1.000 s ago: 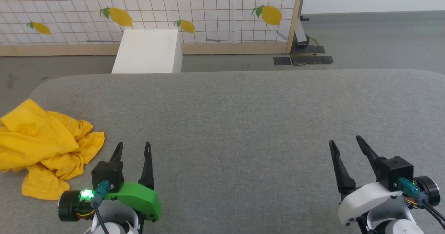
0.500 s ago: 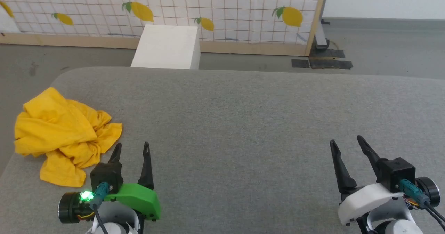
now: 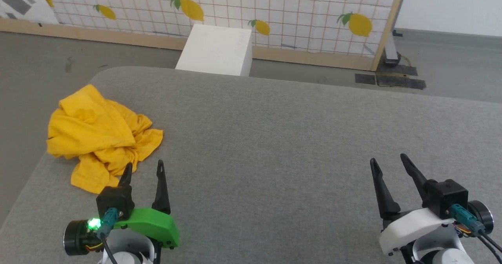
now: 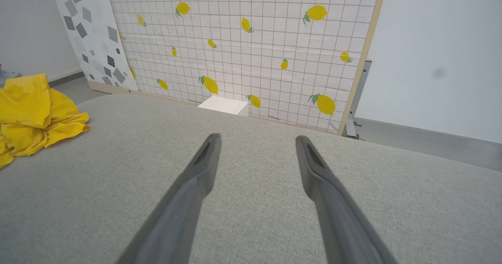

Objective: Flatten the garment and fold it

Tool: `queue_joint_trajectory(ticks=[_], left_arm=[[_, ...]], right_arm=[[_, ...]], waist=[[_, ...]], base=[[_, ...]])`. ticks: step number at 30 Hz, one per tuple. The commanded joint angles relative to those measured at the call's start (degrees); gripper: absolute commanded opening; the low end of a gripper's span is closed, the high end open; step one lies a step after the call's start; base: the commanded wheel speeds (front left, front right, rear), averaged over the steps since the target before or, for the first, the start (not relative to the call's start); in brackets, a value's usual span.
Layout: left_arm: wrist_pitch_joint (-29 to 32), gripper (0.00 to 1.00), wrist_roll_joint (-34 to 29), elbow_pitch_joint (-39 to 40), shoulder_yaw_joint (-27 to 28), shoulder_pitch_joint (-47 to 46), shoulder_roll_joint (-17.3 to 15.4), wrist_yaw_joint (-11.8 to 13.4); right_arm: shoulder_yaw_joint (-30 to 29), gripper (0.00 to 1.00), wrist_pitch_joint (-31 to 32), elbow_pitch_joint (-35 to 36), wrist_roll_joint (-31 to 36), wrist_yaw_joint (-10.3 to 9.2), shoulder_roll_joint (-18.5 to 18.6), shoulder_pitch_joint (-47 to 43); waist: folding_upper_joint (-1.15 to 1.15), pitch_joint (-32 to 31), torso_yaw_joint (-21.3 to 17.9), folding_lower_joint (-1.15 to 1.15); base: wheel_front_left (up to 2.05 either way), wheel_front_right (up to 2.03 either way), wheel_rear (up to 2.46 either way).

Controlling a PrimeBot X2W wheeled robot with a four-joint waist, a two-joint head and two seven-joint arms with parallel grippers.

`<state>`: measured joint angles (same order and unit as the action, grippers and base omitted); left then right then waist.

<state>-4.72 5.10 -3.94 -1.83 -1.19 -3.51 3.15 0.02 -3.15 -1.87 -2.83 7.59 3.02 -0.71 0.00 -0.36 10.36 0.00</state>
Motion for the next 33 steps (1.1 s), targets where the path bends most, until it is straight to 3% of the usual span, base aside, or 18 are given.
queue_joint_trajectory(ticks=[1,33], left_arm=[[-0.6,1.0,0.49,-0.37,0.05,-0.58,-0.31,0.54],[-4.49,1.0,4.39,-2.88,0.27,-1.25,-0.03,3.61]], right_arm=[[0.13,1.0,-0.74,-0.23,-0.53,-0.03,-0.05,-0.34],[0.29,1.0,-3.23,-0.73,-2.28,-0.06,-0.09,-0.15]], waist=[[0.0,-0.08,1.0,0.0],[0.0,0.74,11.29,0.0]], base=[[0.0,0.0,0.0],[0.0,0.0,0.0]])
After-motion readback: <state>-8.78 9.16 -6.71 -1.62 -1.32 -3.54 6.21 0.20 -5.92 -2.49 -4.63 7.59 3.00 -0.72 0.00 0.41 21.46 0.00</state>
